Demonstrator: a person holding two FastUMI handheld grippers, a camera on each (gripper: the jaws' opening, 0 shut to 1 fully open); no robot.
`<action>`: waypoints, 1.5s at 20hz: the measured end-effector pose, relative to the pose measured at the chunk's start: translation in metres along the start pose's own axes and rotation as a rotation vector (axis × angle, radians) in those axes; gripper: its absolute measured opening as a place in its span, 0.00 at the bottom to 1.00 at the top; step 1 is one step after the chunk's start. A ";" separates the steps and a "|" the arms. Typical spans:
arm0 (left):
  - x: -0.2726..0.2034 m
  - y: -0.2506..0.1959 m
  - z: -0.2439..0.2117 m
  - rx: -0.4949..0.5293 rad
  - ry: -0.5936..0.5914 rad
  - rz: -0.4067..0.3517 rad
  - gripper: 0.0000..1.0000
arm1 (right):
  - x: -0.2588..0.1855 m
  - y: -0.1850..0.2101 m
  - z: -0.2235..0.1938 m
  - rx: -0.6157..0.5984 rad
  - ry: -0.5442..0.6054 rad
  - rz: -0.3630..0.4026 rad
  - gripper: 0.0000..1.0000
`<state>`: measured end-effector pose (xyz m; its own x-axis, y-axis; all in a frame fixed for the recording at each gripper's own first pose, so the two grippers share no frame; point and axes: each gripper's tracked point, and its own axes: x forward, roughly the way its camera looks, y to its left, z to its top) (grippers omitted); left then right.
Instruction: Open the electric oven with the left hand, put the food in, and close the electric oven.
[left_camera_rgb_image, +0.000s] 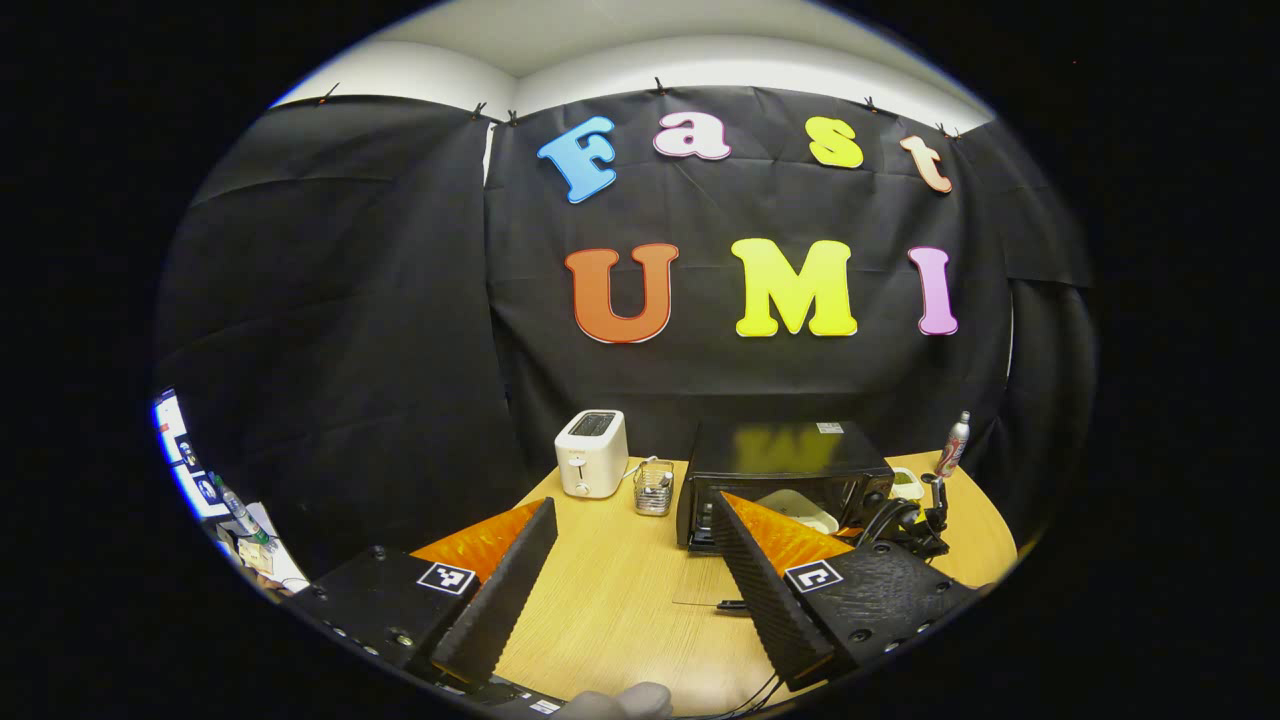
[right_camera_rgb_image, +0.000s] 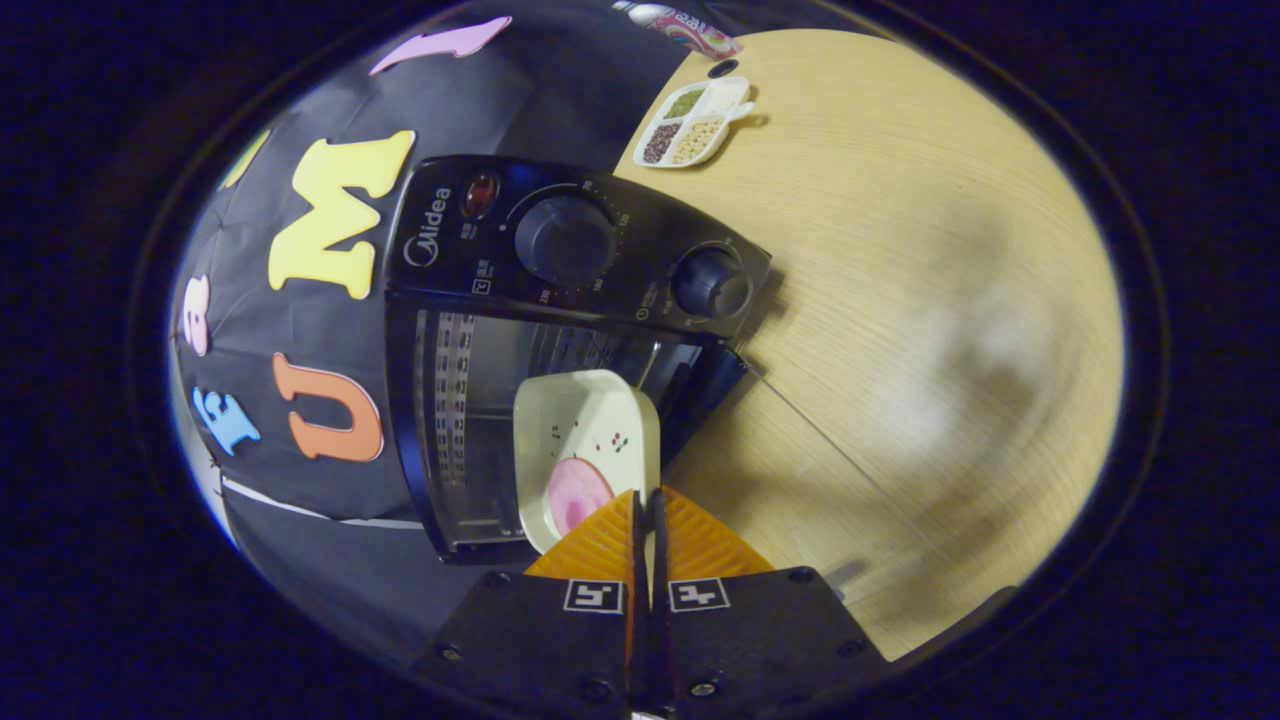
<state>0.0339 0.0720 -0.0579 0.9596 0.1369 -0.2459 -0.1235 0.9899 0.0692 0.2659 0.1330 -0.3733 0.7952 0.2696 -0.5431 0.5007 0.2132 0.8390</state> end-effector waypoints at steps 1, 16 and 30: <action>0.001 0.001 -0.001 -0.002 0.006 0.006 0.97 | 0.007 0.004 0.004 -0.002 -0.004 0.002 0.04; 0.015 0.007 -0.010 -0.024 0.002 0.053 0.97 | -0.002 0.045 0.031 -0.174 -0.023 0.126 0.51; 0.017 -0.015 -0.027 -0.063 -0.076 -0.140 0.96 | -0.192 0.055 0.058 -0.826 -0.295 0.044 0.94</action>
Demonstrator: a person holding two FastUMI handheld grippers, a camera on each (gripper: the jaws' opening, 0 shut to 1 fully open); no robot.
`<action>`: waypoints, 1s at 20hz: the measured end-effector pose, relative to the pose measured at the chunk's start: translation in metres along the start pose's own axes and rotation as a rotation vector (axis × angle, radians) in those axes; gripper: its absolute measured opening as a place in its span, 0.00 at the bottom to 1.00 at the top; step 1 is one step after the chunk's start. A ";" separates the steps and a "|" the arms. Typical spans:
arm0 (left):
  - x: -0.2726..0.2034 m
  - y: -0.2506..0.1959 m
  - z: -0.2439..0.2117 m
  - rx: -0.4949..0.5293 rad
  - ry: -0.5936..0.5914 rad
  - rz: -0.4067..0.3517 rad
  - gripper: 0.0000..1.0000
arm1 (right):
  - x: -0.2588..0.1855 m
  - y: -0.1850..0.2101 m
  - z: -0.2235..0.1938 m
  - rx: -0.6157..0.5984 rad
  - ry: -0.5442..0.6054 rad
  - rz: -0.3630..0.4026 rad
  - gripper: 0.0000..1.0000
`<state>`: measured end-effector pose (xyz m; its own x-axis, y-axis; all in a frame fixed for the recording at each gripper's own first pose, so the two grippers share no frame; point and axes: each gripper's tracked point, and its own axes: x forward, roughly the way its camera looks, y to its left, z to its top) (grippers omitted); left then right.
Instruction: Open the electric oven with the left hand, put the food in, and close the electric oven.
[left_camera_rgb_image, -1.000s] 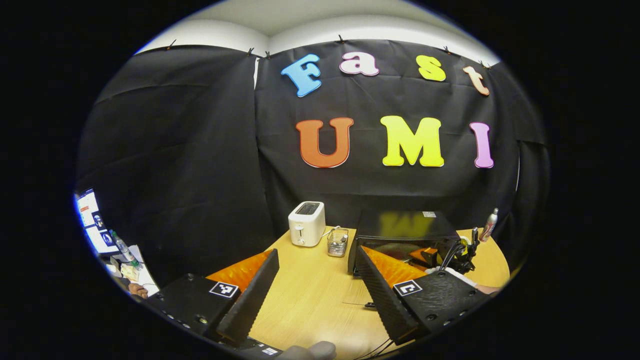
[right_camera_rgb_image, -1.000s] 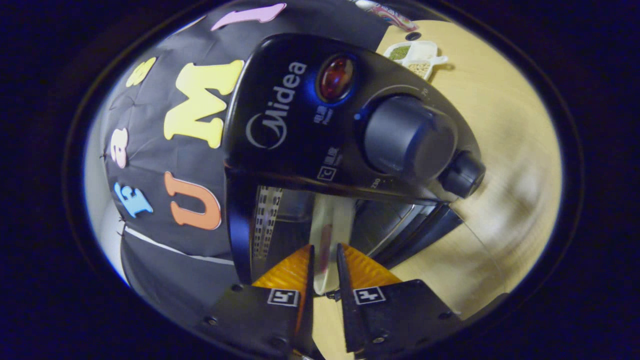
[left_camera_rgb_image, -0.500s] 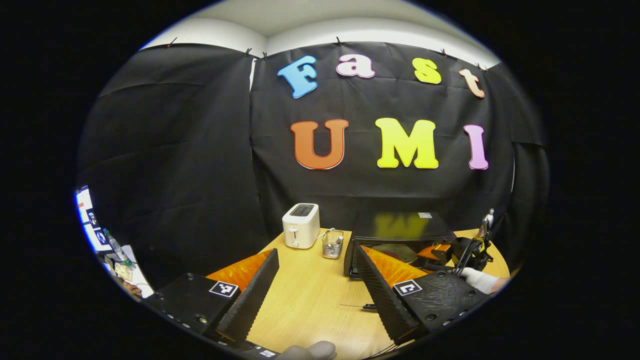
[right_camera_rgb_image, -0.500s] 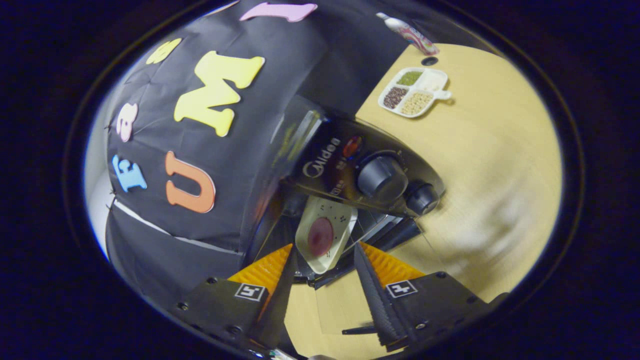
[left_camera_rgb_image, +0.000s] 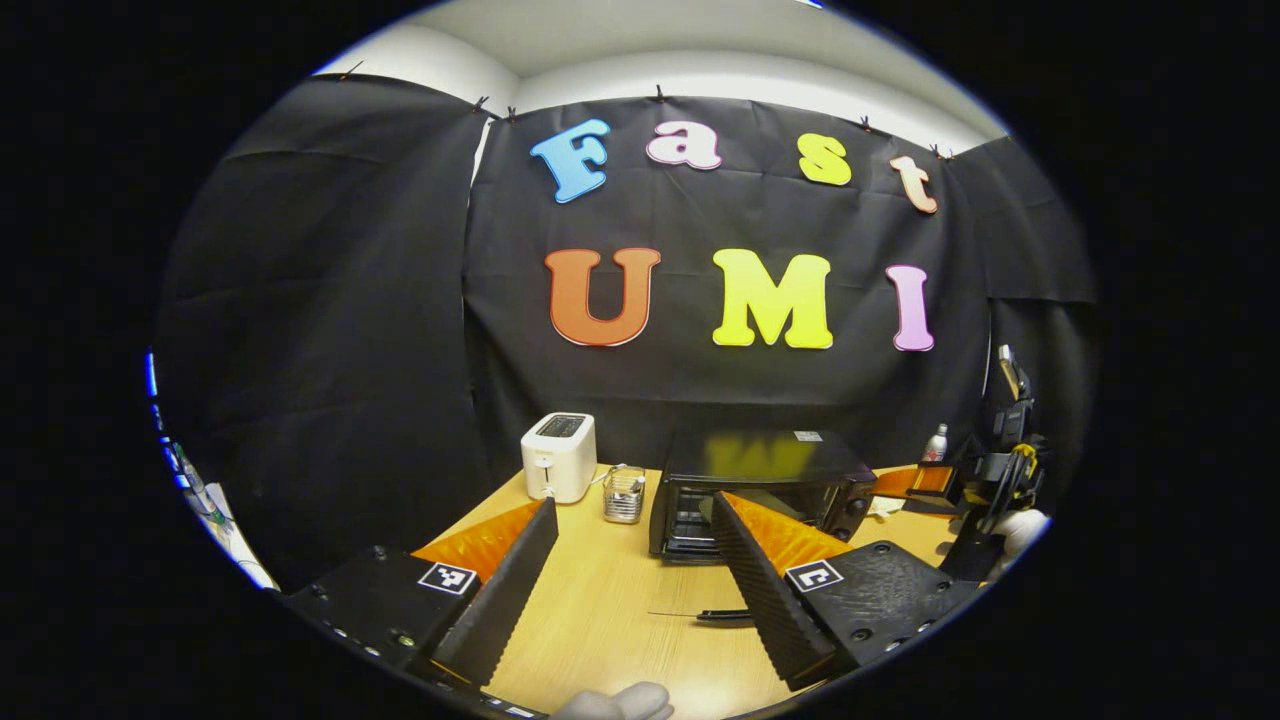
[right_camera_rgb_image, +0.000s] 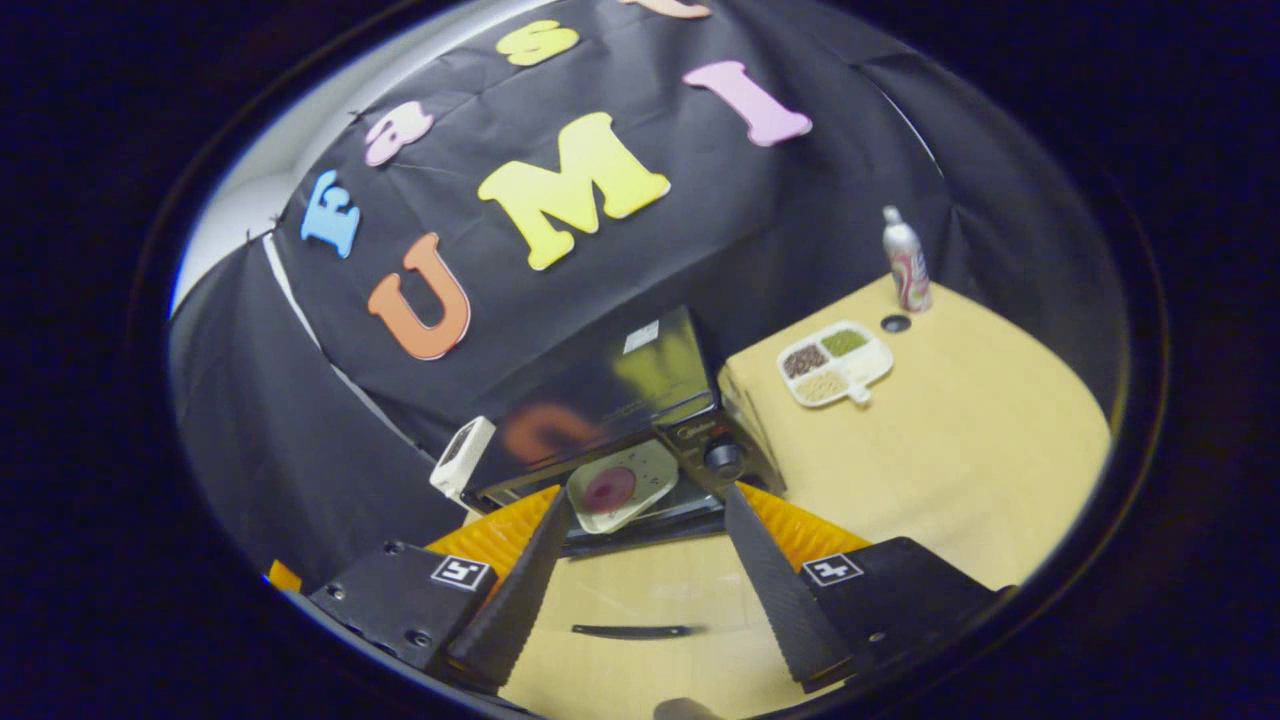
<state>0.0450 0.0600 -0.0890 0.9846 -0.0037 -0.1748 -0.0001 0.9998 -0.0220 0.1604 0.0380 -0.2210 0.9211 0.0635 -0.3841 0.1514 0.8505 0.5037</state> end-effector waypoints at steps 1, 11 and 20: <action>0.000 -0.003 -0.002 -0.005 -0.007 -0.017 0.96 | -0.015 -0.003 0.006 -0.042 -0.022 -0.017 0.99; 0.023 -0.051 -0.076 0.053 0.066 -0.159 0.95 | -0.131 -0.036 0.024 -0.381 -0.149 -0.168 0.96; 0.045 -0.109 -0.209 0.046 0.314 -0.237 0.95 | -0.169 -0.055 0.041 -0.421 -0.133 -0.203 0.96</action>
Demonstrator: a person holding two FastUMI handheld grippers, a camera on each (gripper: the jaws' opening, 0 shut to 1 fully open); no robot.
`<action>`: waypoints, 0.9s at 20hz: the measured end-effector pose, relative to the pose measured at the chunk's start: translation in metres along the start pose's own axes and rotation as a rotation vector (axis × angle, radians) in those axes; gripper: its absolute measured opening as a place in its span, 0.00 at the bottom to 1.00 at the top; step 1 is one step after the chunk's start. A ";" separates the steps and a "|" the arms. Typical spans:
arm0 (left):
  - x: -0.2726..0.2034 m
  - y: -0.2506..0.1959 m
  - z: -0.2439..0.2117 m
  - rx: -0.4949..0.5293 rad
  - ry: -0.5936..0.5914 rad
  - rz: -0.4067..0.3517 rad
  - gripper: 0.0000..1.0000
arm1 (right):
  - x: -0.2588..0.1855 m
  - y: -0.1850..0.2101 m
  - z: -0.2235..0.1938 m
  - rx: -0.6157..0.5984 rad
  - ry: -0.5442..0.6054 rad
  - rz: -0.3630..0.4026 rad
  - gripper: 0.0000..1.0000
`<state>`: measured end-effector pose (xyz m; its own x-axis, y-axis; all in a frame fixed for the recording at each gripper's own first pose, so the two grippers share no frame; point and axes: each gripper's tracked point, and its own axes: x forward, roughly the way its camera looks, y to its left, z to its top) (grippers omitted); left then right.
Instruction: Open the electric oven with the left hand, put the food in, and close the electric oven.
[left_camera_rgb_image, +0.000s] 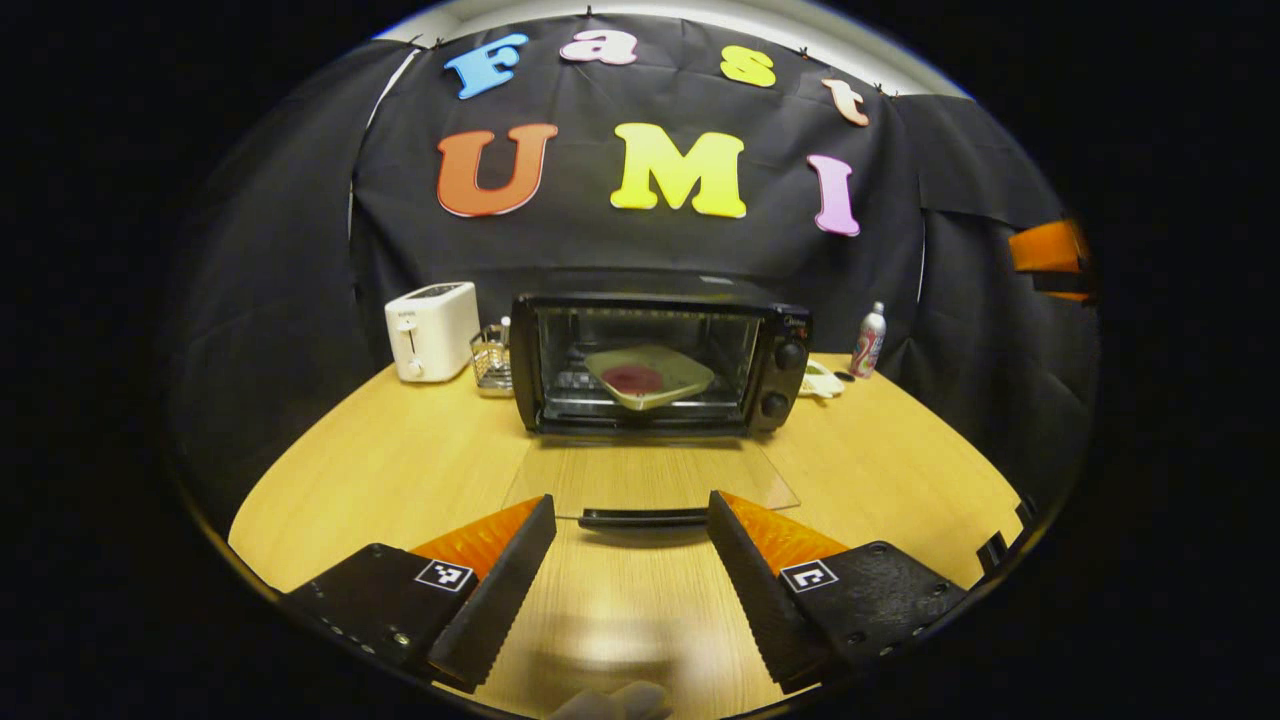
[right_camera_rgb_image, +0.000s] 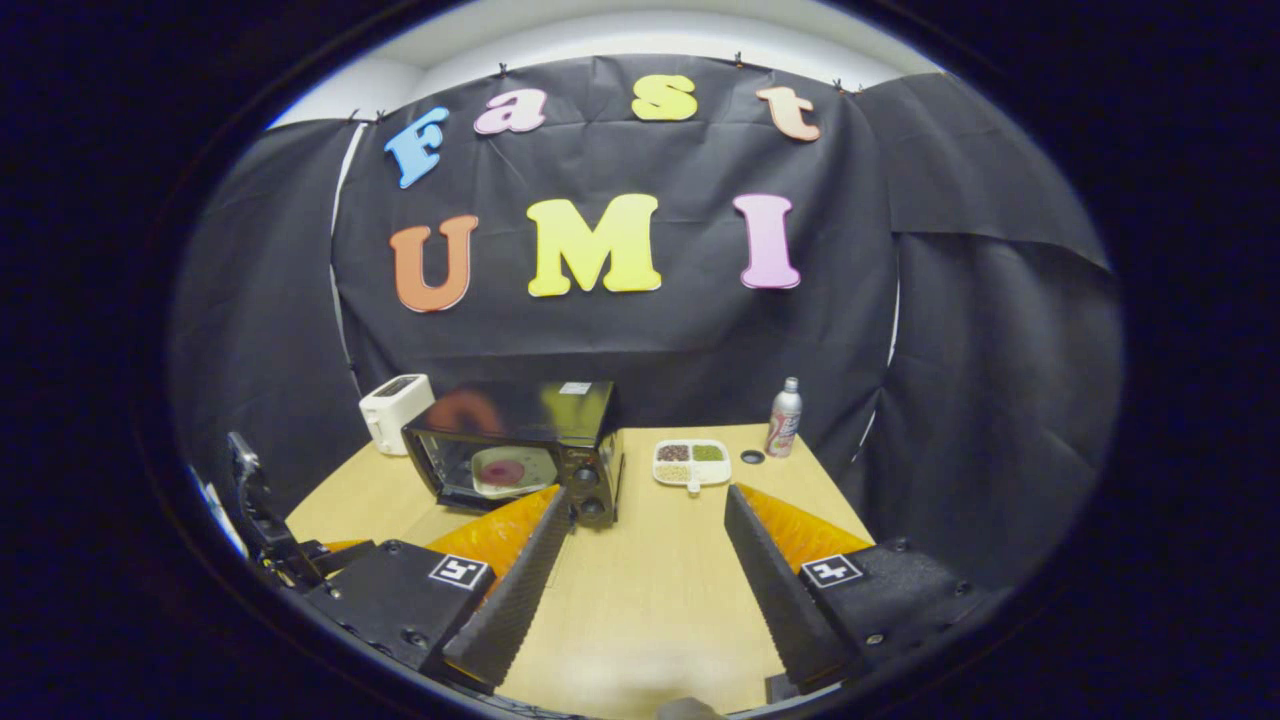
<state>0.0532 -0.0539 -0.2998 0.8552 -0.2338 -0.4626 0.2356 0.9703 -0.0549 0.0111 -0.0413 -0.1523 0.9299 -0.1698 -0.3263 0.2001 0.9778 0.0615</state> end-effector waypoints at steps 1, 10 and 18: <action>0.007 -0.003 -0.011 0.003 0.022 0.000 0.96 | -0.001 -0.003 0.001 -0.005 0.005 -0.006 0.99; 0.062 -0.018 -0.070 0.033 0.146 -0.007 0.95 | 0.005 -0.019 -0.009 0.019 0.075 -0.046 0.96; 0.085 -0.020 -0.071 0.044 0.149 0.018 0.96 | 0.014 -0.027 -0.011 0.041 0.090 -0.067 0.99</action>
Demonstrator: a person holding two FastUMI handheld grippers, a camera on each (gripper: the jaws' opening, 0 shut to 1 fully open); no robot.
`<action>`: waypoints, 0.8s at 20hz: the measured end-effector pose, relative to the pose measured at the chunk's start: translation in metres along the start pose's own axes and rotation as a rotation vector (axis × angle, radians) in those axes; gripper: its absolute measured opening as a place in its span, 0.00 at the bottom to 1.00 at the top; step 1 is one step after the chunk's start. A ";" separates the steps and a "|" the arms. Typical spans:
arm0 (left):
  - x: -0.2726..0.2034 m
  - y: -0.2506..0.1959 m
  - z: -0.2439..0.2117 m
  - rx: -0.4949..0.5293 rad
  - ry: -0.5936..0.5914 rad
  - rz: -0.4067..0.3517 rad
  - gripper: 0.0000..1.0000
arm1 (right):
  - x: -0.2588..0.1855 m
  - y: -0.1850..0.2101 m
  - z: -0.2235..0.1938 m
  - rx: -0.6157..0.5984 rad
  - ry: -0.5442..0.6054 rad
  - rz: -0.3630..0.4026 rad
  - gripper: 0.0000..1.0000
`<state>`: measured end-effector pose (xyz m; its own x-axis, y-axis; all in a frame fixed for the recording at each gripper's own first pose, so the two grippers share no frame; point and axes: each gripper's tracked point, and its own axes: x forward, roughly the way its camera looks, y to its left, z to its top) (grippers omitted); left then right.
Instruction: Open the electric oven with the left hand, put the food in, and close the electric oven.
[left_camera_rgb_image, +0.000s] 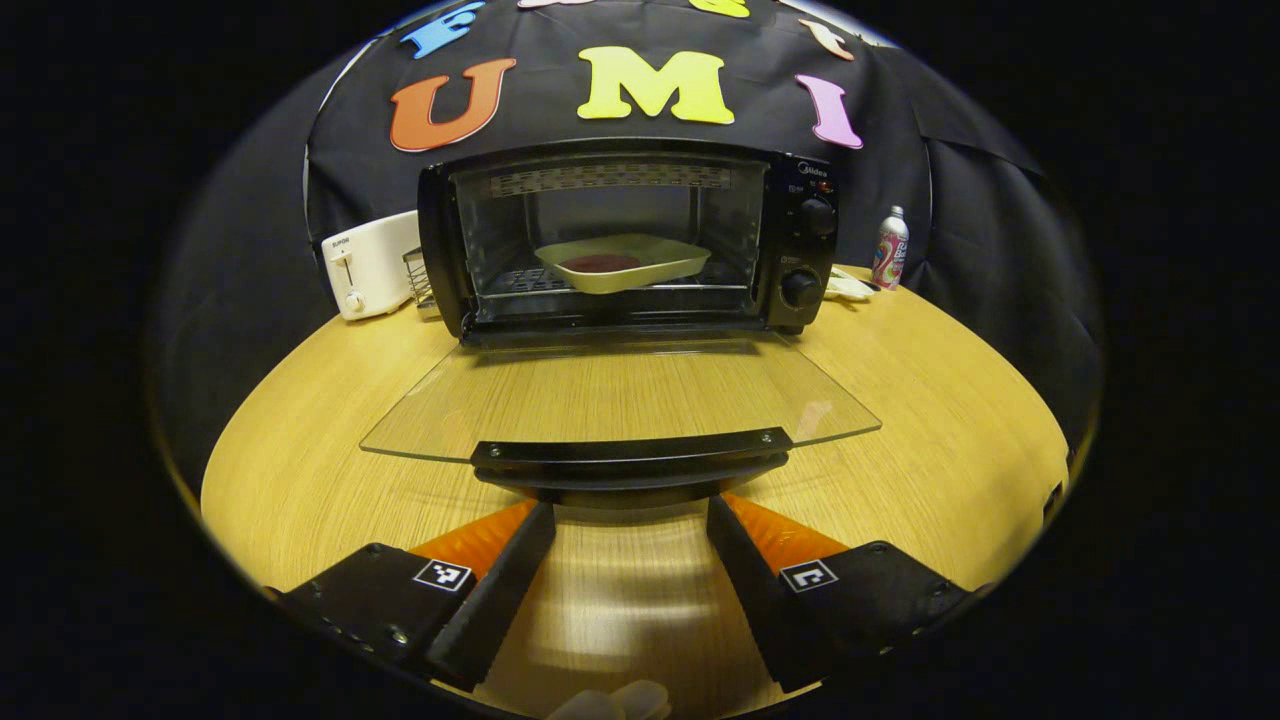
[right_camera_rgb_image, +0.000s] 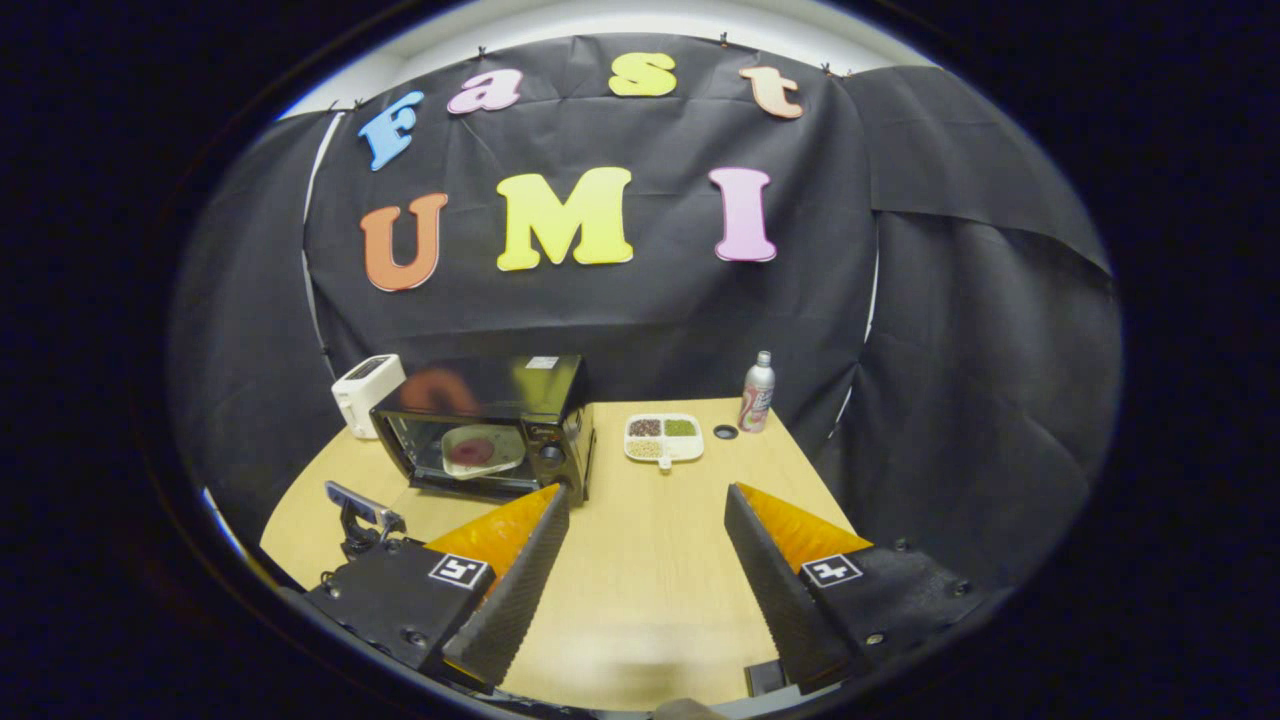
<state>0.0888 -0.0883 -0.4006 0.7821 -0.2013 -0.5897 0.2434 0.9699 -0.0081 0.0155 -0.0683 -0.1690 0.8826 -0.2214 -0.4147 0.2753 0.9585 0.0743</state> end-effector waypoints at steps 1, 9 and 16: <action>0.001 0.000 0.000 -0.010 0.008 -0.001 0.96 | 0.000 -0.002 -0.001 0.011 0.003 -0.004 0.99; -0.009 0.003 0.039 -0.007 -0.031 -0.002 0.98 | 0.005 -0.005 -0.005 0.036 0.014 0.002 0.96; -0.015 0.016 0.095 0.025 -0.097 0.010 0.98 | 0.013 0.003 -0.008 0.065 0.019 0.036 0.96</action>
<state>0.1359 -0.0832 -0.3151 0.8360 -0.2050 -0.5090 0.2488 0.9684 0.0186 0.0248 -0.0671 -0.1809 0.8855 -0.1827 -0.4273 0.2678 0.9520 0.1480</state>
